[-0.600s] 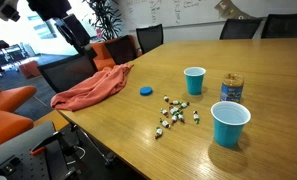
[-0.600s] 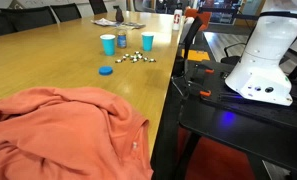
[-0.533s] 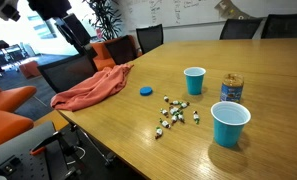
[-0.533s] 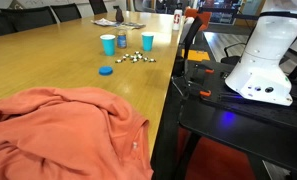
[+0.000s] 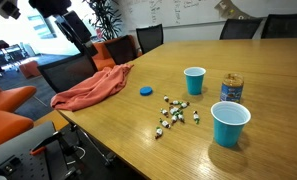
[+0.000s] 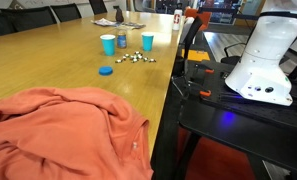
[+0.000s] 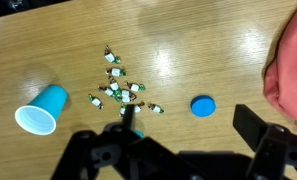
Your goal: Place one piece of candy in each of the blue cups
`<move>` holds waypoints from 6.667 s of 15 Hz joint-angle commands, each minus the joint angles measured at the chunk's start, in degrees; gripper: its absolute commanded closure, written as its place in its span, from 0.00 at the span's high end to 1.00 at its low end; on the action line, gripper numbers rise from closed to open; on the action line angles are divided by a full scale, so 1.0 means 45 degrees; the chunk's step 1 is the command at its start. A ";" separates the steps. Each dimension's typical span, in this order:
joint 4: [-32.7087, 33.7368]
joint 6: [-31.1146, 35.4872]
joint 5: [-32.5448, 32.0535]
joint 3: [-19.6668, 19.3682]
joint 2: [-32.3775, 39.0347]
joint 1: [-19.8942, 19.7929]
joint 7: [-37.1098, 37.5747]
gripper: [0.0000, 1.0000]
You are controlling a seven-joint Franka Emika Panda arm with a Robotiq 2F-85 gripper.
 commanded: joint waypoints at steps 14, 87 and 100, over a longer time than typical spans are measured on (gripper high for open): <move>0.0092 -0.0045 -0.0049 -0.0058 0.0055 0.0032 0.0072 1.00; 0.8912 0.6208 0.3747 -0.2383 1.3158 -0.2906 0.2826 0.03; 0.9555 0.5516 0.3787 -0.2030 1.3853 -0.2834 0.3086 0.72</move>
